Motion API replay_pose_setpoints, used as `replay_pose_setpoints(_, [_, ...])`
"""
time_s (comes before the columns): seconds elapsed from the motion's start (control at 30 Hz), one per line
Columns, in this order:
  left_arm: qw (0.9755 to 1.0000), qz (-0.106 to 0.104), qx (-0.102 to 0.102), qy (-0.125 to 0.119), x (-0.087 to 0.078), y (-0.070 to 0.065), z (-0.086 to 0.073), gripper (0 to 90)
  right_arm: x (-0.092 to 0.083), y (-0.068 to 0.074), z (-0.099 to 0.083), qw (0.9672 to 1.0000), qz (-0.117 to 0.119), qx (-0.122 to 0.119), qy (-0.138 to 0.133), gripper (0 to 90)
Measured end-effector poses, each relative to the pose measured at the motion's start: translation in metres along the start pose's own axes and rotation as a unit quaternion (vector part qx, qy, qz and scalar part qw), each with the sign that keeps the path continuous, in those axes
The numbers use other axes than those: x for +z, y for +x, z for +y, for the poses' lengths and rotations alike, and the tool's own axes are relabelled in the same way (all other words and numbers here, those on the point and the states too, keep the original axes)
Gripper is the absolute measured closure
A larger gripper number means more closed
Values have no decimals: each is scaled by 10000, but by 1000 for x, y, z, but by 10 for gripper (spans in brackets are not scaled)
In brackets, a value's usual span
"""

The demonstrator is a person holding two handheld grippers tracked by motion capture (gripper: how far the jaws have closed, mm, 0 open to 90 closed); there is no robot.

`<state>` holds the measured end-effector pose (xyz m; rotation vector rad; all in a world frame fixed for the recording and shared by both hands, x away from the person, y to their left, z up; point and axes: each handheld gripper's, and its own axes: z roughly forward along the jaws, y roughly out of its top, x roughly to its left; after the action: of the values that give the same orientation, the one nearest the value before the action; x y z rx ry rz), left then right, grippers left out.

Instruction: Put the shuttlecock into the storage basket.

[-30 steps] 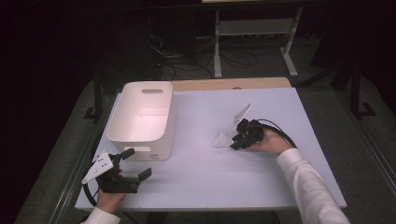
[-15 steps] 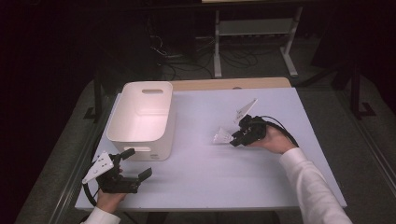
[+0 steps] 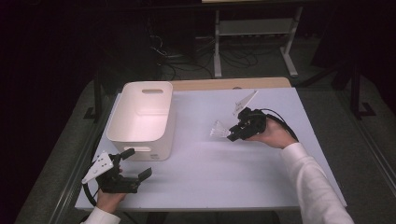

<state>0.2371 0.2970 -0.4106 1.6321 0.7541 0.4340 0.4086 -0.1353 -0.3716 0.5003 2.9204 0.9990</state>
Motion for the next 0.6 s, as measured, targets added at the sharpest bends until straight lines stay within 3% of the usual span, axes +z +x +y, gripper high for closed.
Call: replay_pose_setpoints(0.6, [10000, -17, 1, -4, 0, 0, 0, 0, -17, 3, 22, 10000, -29, -35, 3, 630])
